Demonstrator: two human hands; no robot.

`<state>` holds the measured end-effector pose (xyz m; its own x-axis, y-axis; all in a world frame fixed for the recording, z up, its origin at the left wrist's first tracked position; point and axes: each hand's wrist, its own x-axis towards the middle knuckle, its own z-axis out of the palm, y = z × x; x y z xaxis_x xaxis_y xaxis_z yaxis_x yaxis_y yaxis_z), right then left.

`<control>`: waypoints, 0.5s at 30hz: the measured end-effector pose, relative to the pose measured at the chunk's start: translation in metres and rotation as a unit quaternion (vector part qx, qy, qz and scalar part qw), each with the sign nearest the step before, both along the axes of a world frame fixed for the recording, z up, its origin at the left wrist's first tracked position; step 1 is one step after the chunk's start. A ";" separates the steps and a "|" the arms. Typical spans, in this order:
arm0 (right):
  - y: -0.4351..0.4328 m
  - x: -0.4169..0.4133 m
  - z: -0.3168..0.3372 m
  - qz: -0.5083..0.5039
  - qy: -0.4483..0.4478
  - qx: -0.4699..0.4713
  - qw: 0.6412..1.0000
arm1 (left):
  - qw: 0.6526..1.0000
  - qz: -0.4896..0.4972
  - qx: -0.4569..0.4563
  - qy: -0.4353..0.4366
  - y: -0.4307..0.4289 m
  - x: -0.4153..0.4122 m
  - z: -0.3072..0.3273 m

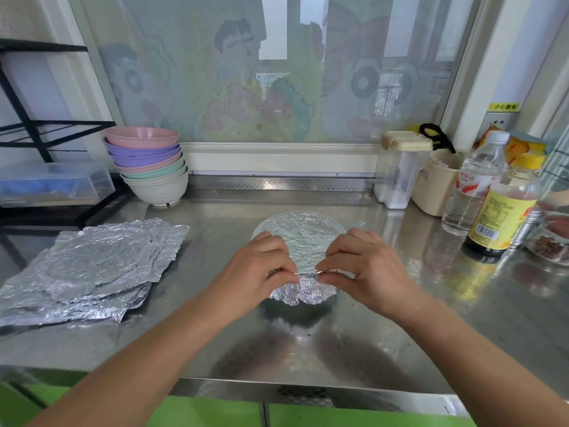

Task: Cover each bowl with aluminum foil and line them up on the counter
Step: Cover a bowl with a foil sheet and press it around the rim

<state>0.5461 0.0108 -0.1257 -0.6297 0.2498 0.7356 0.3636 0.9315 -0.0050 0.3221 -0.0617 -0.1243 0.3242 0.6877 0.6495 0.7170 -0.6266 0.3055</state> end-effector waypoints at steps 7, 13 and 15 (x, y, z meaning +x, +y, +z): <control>-0.004 -0.005 0.006 -0.010 -0.030 0.020 0.999 | 1.000 0.013 0.001 -0.002 0.000 0.002 -0.002; -0.009 -0.011 0.004 -0.016 -0.037 0.038 0.998 | 1.000 0.004 -0.018 -0.018 0.000 0.009 0.000; -0.005 -0.006 0.004 -0.017 -0.036 0.029 0.999 | 0.999 0.000 -0.029 -0.039 0.001 0.004 0.000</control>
<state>0.5399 0.0054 -0.1218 -0.6737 0.2299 0.7023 0.3924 0.9166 0.0764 0.3266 -0.0610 -0.1242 0.2746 0.7248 0.6318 0.6893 -0.6065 0.3962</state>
